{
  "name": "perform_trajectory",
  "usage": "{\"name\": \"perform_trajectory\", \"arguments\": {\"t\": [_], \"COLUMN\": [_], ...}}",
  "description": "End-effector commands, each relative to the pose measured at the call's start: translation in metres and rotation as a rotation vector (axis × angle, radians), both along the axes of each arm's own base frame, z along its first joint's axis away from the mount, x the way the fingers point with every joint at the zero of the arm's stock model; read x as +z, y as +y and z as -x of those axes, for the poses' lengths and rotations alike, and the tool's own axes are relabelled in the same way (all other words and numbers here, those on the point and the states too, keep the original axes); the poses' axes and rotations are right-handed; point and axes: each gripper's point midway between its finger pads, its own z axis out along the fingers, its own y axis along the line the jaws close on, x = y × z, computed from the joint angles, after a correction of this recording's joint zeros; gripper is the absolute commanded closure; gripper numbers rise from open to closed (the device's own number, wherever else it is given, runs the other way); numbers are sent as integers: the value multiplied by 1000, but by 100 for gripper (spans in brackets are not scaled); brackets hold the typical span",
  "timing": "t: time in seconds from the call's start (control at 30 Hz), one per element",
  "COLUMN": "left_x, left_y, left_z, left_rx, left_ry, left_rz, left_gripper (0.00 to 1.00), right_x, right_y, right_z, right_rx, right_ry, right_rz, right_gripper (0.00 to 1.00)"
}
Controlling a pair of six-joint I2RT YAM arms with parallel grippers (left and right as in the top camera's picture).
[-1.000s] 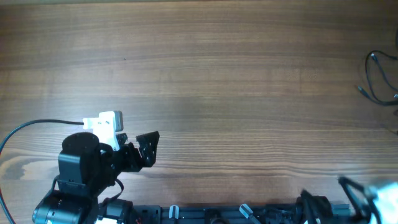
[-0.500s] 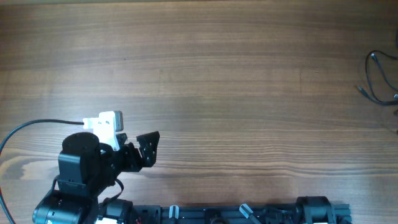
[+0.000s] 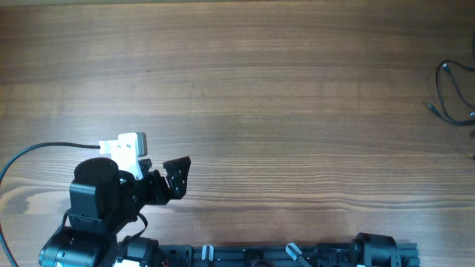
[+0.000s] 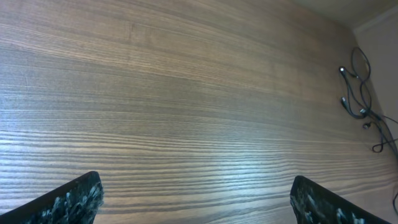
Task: Untangle cables
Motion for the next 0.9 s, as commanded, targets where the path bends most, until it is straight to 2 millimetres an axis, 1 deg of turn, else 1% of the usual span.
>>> {"name": "perform_trajectory", "arguments": {"t": [0.0,0.07,0.1,0.17,0.23,0.33,0.4,0.43,0.47,0.5,0.53,0.63,0.7,0.73,0.8,0.87], "left_x": [7,7,7,7,7,7,7,6,5,4,3,1,0,0,1,0], "left_y": [0,0,0,0,1,1,2,3,6,8,13,19,19,19,19,19], "left_z": [0,0,0,0,0,0,-1,-1,-1,-2,-2,-2,-2,-2,-2,-2], "left_rx": [-11,-11,-11,-11,-7,-5,-1,6,15,28,48,73,61,59,60,60], "left_ry": [-27,-26,-26,-26,-27,-27,-28,-28,-26,-25,-23,-18,-22,-23,-23,-23], "left_rz": [-5,-5,-5,-5,-8,-10,-14,-20,-28,-40,-57,-84,-96,-98,-97,-97], "left_gripper": [1,1,2,1,1,1,2,2,2,2,2,2,1,2,2,2], "right_x": [38,55,59,65,71,73,66,60,50,41,27,-6,-21,-31,-44,-62], "right_y": [0,-1,-8,-18,-22,-16,-11,-11,-11,-10,-8,-8,-10,-11,-12,-14], "right_z": [-4,-13,-26,-43,-61,-92,-116,-129,-145,-154,-169,-198,-211,-219,-227,-237], "right_rx": [-10,-14,-45,-92,-95,-37,20,37,59,75,101,128,128,129,130,137], "right_ry": [-177,-247,-258,-283,-320,-369,-386,-383,-371,-361,-342,-303,-304,-310,-306,-280], "right_rz": [63,73,67,60,63,79,61,34,16,13,8,-16,-15,-15,-21,-69], "right_gripper": [0,0,0,0,0,0,0,0,0,0,0,0,0,0,0,0]}}
